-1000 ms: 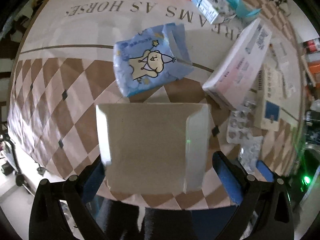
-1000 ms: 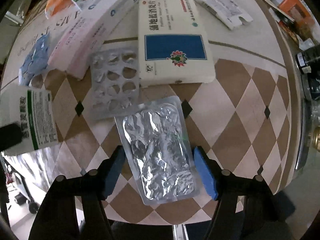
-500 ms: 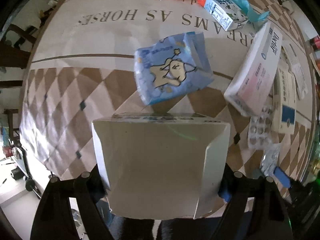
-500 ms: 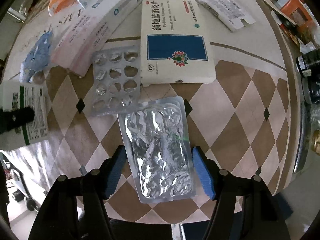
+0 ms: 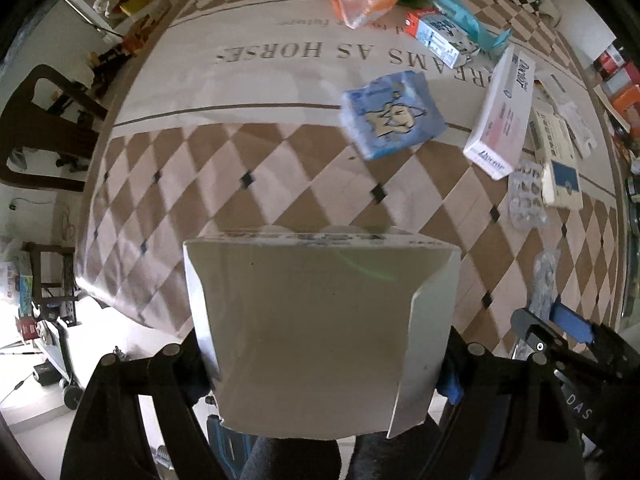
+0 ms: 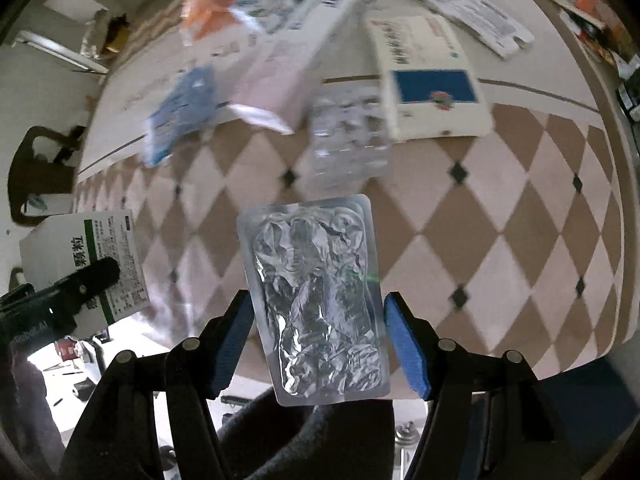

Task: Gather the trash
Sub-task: 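Carry both items over the trash bin and open both tools to drop them, then grasp the blue snack bag with the left tool while the right tool grasps the medicine box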

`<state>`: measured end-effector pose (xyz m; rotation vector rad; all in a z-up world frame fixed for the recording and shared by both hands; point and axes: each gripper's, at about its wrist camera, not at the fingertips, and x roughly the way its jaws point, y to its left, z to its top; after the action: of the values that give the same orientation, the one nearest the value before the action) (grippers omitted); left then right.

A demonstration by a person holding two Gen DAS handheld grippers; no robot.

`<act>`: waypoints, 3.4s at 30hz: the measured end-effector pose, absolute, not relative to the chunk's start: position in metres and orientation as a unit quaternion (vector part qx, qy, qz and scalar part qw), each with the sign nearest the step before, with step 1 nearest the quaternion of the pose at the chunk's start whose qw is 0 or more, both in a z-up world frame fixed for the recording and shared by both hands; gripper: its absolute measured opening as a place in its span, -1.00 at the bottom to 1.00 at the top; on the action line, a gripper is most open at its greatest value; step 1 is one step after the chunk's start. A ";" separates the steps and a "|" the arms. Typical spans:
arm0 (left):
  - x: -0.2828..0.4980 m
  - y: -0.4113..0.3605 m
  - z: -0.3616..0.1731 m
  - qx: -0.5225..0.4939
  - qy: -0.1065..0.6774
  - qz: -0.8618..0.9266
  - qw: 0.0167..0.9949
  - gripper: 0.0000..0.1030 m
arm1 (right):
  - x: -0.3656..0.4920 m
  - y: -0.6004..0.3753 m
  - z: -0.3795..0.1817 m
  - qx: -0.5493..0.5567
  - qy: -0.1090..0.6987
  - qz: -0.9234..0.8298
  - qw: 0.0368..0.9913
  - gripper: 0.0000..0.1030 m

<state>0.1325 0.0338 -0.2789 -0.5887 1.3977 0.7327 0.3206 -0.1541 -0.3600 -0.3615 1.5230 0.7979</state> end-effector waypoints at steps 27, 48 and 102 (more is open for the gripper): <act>-0.033 -0.021 -0.636 -0.467 0.631 0.135 0.605 0.69 | 0.059 -0.230 -0.637 -0.044 0.763 0.255 0.592 0.33; -0.064 -0.038 -0.648 -0.237 0.675 0.289 0.636 0.99 | 0.055 -0.215 -0.753 -0.196 0.716 0.226 0.631 0.98; 0.205 0.115 -0.313 -0.399 0.577 0.309 0.642 0.98 | 0.413 -0.141 -0.339 -0.102 0.659 0.184 0.722 0.98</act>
<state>0.2053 0.1151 -0.3131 -0.9105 1.3160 0.7047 0.4125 -0.1408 -0.3391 -0.2242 1.4564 0.4059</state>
